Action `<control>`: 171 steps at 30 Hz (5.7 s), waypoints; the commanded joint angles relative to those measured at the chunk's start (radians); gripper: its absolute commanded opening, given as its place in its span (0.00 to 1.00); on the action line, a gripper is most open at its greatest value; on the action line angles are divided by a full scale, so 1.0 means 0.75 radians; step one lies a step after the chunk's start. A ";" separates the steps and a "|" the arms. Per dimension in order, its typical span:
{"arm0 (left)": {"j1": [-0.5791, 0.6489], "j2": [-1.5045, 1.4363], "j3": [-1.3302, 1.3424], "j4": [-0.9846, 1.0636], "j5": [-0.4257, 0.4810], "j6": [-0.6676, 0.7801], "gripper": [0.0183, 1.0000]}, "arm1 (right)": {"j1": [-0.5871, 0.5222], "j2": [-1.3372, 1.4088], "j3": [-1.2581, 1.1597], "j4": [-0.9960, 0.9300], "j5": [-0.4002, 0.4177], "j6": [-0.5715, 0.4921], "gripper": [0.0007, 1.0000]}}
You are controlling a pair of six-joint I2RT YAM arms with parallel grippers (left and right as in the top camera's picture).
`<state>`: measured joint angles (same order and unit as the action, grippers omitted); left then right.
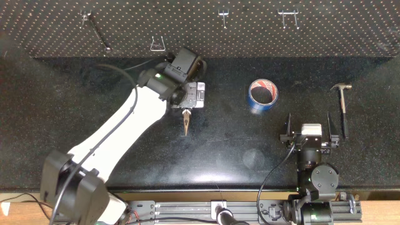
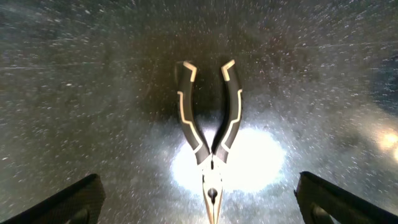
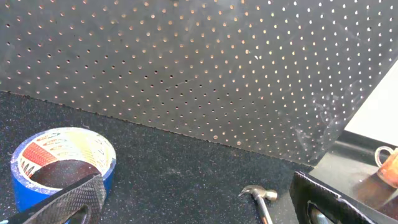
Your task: Place Tools Onto Pegboard
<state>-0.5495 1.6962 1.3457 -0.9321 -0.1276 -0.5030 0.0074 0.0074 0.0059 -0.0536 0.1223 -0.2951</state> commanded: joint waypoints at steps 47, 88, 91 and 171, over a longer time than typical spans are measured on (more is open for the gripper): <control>0.067 0.390 0.131 0.175 0.032 0.032 1.00 | -0.006 -0.004 -0.003 -0.012 0.026 -0.013 0.98; 0.071 0.478 0.131 0.152 0.117 -0.092 1.00 | -0.006 -0.004 -0.003 -0.012 0.026 -0.013 0.98; 0.070 0.478 0.131 0.152 0.111 -0.092 1.00 | -0.006 -0.004 -0.003 -0.012 0.026 -0.013 0.98; 0.080 0.351 0.131 0.141 0.080 -0.040 0.01 | -0.006 -0.004 -0.003 -0.012 0.026 -0.013 0.98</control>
<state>-0.4965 2.0232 1.4315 -0.8207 -0.0586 -0.5575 0.0074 0.0074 0.0059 -0.0536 0.1223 -0.2951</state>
